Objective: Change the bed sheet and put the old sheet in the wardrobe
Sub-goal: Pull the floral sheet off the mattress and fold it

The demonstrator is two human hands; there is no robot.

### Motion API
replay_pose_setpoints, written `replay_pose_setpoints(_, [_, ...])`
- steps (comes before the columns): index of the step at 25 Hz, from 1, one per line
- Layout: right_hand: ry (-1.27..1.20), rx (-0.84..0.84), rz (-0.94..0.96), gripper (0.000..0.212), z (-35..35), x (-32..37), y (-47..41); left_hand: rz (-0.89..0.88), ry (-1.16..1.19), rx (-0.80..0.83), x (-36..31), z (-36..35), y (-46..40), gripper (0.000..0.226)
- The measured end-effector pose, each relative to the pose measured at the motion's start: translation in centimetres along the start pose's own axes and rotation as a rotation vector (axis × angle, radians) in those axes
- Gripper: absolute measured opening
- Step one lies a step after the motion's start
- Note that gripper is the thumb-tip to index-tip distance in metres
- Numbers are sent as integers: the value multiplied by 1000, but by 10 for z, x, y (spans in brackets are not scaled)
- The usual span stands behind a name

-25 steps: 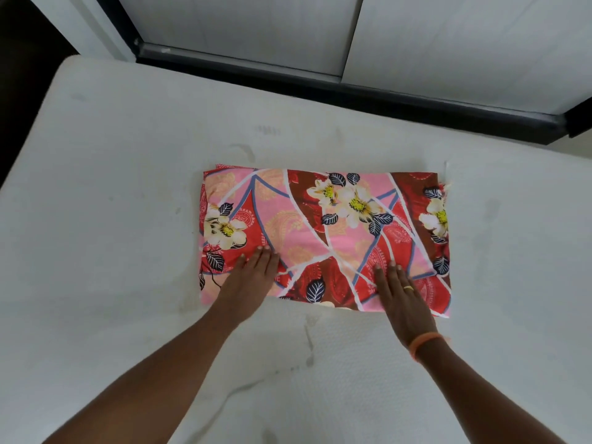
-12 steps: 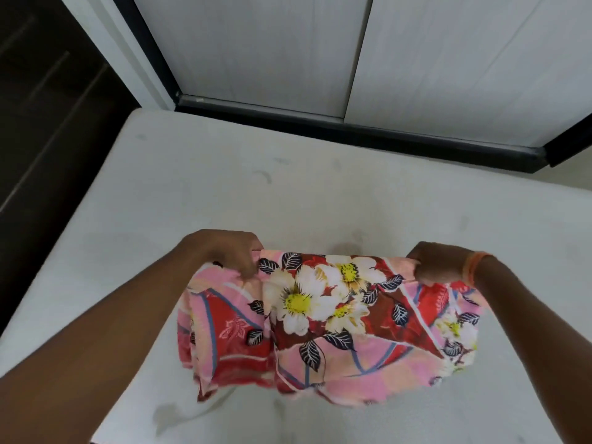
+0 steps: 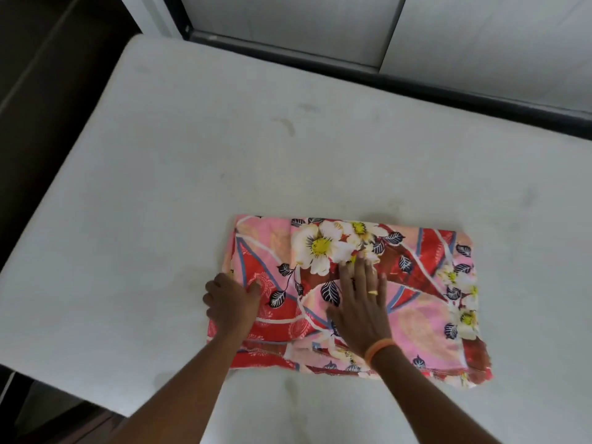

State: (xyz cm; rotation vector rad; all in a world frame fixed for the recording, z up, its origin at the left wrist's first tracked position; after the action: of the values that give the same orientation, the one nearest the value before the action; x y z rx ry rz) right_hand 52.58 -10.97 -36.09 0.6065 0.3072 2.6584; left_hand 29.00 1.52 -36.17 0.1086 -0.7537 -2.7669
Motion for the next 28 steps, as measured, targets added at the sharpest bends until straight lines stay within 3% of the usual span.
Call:
replay_pose_setpoints(3, [-61, -25, -78, 80, -22, -1, 29, -71, 27, -23, 28, -13, -2, 51])
replay_pose_setpoints(5, [-125, -52, -396, 87, -14, -45, 54, -110, 31, -7, 37, -16, -1, 43])
replay_pose_setpoints(7, [-358, -270, -848, 99, 9, -102, 90, -116, 9, -6, 43, -14, 0, 33])
replay_pose_setpoints(9, [-422, -418, -1031, 101, 33, -134, 117, -125, 10, -33, 44, -9, 0, 27])
replay_pose_setpoints(13, [-441, -314, -1119, 86, 33, -165, 133, -175, 26, -27, 36, -10, 19, 34])
replay_pose_setpoints(16, [-374, -128, -962, 48, 33, -174, 122, -134, -54, -33, 40, -7, 24, 26])
replay_pose_setpoints(20, [-142, -70, -830, 46, 64, -213, 144, -144, -208, -49, 55, 6, 19, 25])
replay_pose_setpoints(23, [-179, 63, -849, 45, 53, -245, 164, -108, -227, 9, 72, -2, 24, 22])
replay_pose_setpoints(24, [-232, 55, -872, 41, 50, -246, 162, -106, -192, 24, 72, -6, 24, 21])
replay_pose_setpoints(26, [-299, -138, -896, 37, 55, -239, 149, -114, -88, 48, 66, -12, 21, 27])
replay_pose_setpoints(28, [-288, -374, -813, 50, 71, -210, 127, -96, 65, 62, 52, -13, 19, 55])
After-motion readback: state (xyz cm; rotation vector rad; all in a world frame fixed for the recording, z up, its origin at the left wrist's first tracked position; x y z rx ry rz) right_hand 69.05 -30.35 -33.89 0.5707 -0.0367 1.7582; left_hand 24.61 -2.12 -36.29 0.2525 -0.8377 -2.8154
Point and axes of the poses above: each hand's wrist, its own y-axis away from the middle knuckle, its own z-axis out of the back of the hand, x = y × z, the point moved 8 cm from there along -y, towards the middle knuckle, and after that the axes turned 13 degrees about -y, right-handed, at the moved point
